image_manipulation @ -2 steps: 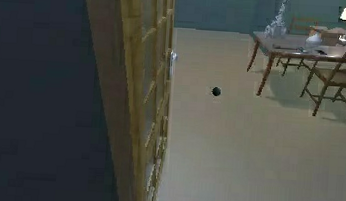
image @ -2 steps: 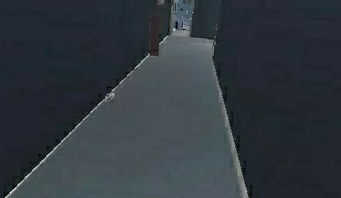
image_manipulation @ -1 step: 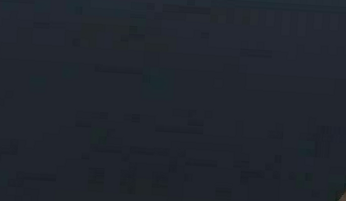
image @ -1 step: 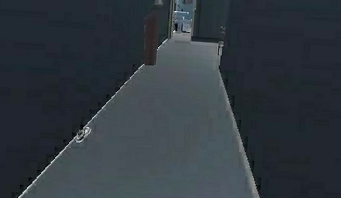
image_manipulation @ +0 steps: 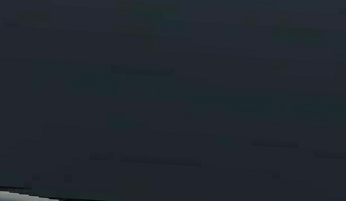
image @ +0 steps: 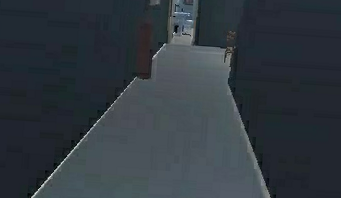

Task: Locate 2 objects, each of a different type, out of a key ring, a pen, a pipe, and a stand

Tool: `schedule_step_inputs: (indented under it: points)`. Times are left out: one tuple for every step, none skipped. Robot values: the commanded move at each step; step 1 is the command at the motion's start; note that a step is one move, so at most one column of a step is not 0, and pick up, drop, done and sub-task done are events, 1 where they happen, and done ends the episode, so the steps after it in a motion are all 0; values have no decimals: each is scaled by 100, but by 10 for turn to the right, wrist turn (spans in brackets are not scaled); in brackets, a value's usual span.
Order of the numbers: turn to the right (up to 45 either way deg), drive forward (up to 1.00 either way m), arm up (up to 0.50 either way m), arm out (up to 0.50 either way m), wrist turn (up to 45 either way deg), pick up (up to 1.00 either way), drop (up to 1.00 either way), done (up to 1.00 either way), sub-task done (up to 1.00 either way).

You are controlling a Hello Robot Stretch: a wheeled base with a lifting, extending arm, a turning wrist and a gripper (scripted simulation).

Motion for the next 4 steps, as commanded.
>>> schedule_step_inputs:
  points:
    - [0,100,0,0,0,0,0,0,0]
    - [0,100,0,0,0,0,0,0,0]
    - [0,100,0,0,0,0,0,0,0]
    - [0,100,0,0,0,0,0,0,0]
